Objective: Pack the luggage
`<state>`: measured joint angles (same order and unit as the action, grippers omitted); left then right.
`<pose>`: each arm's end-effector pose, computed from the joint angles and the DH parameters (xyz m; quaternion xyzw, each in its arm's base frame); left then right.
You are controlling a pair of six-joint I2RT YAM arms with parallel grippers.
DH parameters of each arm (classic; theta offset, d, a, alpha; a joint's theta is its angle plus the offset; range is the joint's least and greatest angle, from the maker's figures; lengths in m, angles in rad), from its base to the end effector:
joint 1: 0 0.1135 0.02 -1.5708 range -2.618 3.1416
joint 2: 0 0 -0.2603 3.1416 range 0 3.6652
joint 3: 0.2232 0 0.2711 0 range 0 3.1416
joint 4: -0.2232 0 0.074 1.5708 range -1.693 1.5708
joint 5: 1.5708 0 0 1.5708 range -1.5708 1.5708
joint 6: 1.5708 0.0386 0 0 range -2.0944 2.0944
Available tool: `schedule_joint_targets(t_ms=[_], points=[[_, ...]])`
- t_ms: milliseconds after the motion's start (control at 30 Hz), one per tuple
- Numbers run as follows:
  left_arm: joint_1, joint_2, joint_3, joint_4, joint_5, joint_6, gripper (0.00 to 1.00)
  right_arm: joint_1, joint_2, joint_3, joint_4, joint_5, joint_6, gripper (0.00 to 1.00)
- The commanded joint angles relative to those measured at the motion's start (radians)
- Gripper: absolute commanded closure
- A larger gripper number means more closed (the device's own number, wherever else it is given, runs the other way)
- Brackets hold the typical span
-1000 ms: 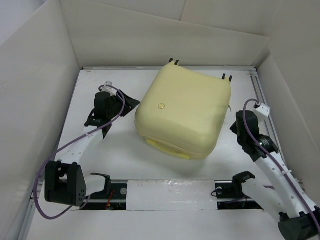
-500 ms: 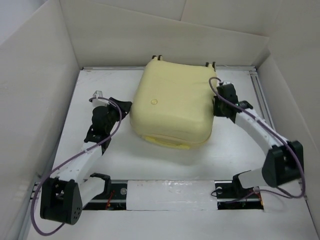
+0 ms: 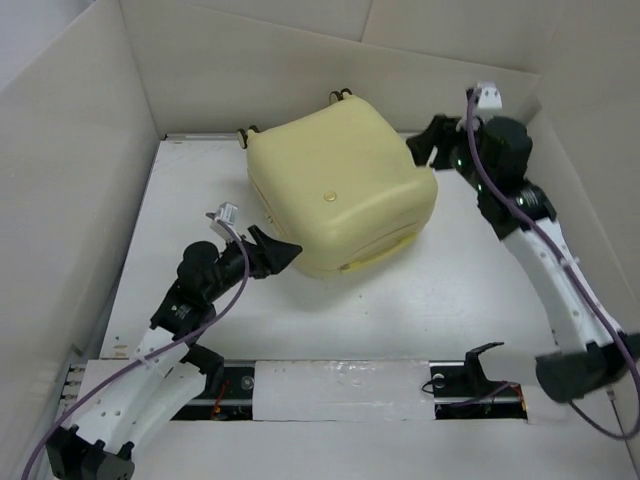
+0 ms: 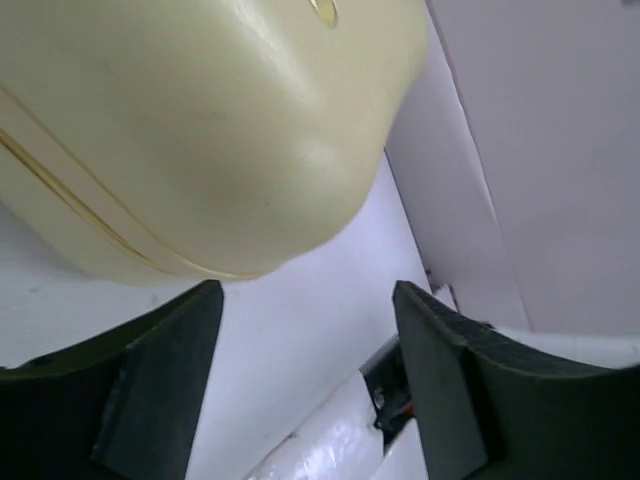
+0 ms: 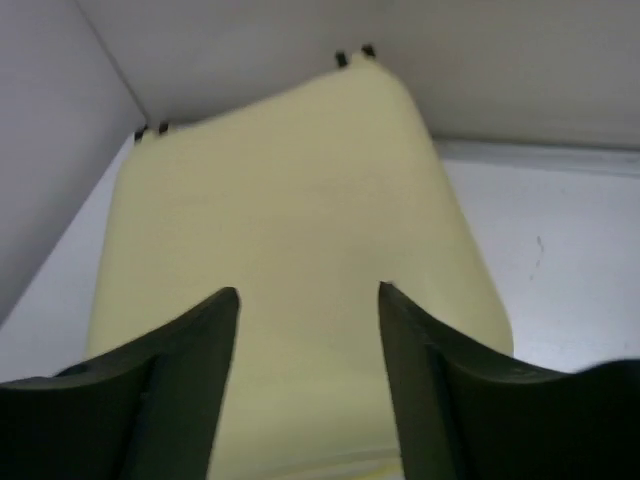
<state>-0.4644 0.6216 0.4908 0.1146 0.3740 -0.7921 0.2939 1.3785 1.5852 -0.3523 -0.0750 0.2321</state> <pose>0.1620 -0.0969 0.2883 0.0144 0.7123 -0.5122 0.4797 0.3131 0.0978 0.4657 -0.0479 0.7550 0.1972 0.6235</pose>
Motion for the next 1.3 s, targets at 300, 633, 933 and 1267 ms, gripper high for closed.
schedule_joint_targets(t_ms=[300,633,933,1267], points=[[0.203,0.281,0.175,0.052,-0.112,-0.025,0.46,0.576,-0.671,-1.091,0.452,0.095,0.168,0.96],[0.515,0.467,-0.103,0.493,0.187,-0.266,0.62,0.838,-0.259,-1.042,0.633,0.579,0.05,0.57],[0.515,0.633,-0.13,0.712,0.255,-0.3,0.62,0.838,-0.044,-1.038,0.904,0.733,-0.077,0.55],[0.477,0.673,-0.149,0.8,0.244,-0.311,0.62,0.872,0.03,-1.027,1.101,0.785,-0.158,0.53]])
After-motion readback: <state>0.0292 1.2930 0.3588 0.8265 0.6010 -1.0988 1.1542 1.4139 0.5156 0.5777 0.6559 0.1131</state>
